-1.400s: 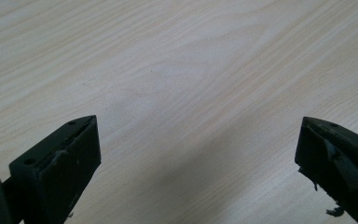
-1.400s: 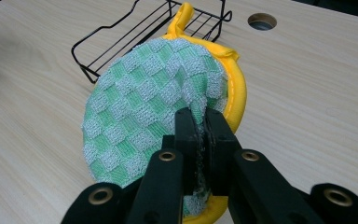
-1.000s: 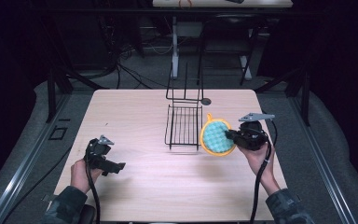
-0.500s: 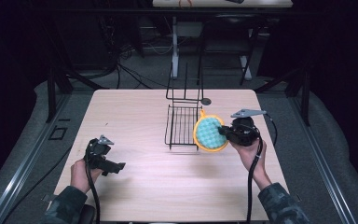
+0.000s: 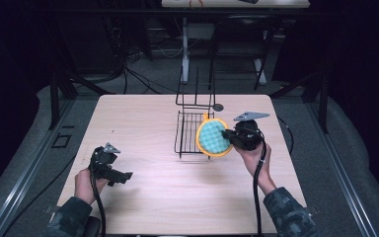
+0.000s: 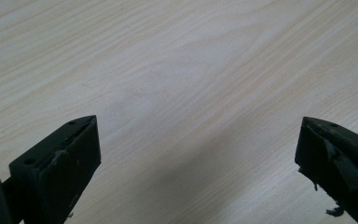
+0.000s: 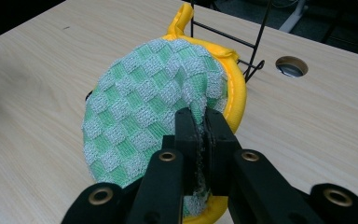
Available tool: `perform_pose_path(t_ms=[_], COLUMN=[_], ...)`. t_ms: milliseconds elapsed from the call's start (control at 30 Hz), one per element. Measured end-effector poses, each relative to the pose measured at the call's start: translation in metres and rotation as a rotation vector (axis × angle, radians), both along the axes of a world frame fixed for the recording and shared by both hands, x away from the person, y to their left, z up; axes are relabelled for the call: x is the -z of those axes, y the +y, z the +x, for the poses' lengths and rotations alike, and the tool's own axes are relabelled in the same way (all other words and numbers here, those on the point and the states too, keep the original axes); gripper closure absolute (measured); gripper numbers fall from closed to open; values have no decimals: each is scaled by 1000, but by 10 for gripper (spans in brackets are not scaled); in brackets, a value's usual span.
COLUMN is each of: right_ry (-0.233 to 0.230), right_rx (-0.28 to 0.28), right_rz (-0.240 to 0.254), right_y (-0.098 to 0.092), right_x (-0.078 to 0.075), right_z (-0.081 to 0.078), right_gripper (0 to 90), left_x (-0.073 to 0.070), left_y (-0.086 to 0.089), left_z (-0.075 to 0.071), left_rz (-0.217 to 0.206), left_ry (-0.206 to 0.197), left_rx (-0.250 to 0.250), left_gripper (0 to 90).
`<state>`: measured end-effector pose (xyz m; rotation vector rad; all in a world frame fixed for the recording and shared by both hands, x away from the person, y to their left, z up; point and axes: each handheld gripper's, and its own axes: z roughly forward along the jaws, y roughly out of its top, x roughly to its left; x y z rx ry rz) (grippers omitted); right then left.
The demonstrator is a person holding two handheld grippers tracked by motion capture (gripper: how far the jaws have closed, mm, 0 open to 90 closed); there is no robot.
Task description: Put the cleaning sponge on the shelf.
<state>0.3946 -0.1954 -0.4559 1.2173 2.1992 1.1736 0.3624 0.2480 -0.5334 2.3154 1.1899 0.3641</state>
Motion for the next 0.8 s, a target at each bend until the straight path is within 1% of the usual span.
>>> perform_pose_path(t_ms=[133,200,233,267,433,633,800], right_ry=[-3,-2,-10,-5,-11,-10,-23], right_rx=[0,-1,-1,-3,2,2,6], right_rz=[-1,-3,1,-3,0,-2,-7], right_y=[4,5,8,9,15,26,31], right_x=[1,1,2,2,4,8,12], right_z=[3,4,6,6,10,15,19], right_gripper=[858,858,858,858,858,857,857], left_x=[0,0,0,0,0,-1,0], left_y=[1,0,0,0,0,0,0], left_z=[0,0,0,0,0,0,0], left_rz=[3,2,2,2,2,1,-1], left_ry=[4,-2,-1,4,0,0,0], left_rx=[0,-3,-3,0,1,0,2], left_gripper=[1,1,1,1,1,1,1])
